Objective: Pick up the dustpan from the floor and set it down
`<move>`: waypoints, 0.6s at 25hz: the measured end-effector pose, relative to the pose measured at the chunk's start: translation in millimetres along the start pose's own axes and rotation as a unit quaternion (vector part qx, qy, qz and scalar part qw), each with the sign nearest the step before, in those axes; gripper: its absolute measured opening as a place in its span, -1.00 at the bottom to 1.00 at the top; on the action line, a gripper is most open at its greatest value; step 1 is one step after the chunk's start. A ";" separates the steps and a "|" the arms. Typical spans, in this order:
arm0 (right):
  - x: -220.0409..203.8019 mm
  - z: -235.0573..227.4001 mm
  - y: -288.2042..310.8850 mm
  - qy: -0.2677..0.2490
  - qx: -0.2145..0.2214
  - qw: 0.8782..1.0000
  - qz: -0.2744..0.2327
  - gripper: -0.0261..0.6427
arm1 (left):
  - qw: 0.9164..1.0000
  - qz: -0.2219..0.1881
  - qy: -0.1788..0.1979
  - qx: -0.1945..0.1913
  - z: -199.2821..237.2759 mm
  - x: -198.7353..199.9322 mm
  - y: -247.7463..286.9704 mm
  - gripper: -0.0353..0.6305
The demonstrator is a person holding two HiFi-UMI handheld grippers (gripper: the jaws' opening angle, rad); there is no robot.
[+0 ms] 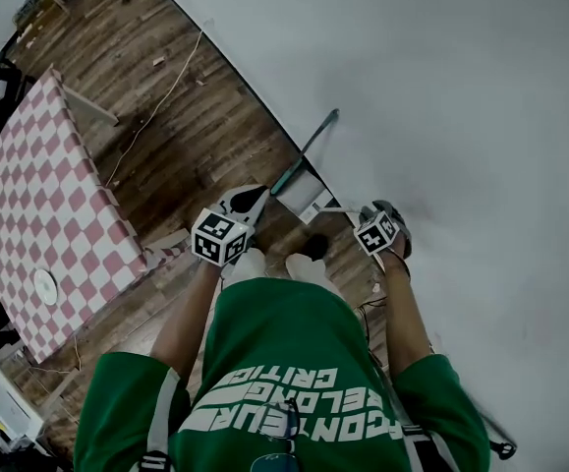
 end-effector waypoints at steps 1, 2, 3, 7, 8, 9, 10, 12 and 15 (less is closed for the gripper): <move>1.2 0.4 -8.6 0.012 -0.007 1.000 -0.008 -0.42 | 1.000 0.001 0.001 -0.006 1.3 0.4 -1.0 -0.88; 2.3 0.5 -16.8 0.025 -0.013 0.999 -0.016 -0.42 | 1.000 0.002 0.002 -0.012 2.7 1.3 -2.0 -0.88; 3.6 0.2 -25.2 0.039 -0.020 0.999 -0.025 -0.42 | 1.000 0.003 0.004 -0.019 4.1 2.4 -2.7 -0.88; 15.4 -1.3 -66.9 0.116 -0.055 0.988 -0.081 -0.42 | 0.999 0.015 0.011 -0.048 9.2 4.2 -5.4 -0.88; 19.0 -0.7 -78.9 0.140 -0.064 0.983 -0.101 -0.42 | 0.998 0.020 0.015 -0.056 10.3 3.6 -6.5 -0.88; 22.0 0.4 -90.4 0.163 -0.073 0.976 -0.122 -0.42 | 0.998 0.026 0.018 -0.063 11.2 2.5 -7.8 -0.88; 24.8 1.7 -101.8 0.184 -0.084 0.969 -0.142 -0.44 | 0.997 0.031 0.022 -0.069 11.9 1.0 -9.2 -0.88; 31.1 4.2 -125.5 0.220 -0.108 0.953 -0.178 -0.66 | 0.996 0.038 0.027 -0.079 13.3 -1.4 -11.9 -0.88; 33.6 8.4 -153.4 0.259 -0.127 0.935 -0.207 -0.83 | 0.995 0.042 0.032 -0.088 11.1 -0.6 -12.7 -0.88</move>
Point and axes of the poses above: the fingertips, and each gripper's own axes: y forward along the fingers, z to its left, x out of its top, the point moved 3 cm from there along -y, backward along the fingers, and after that the axes turned 1 degree about x, right-handed, at the moved point
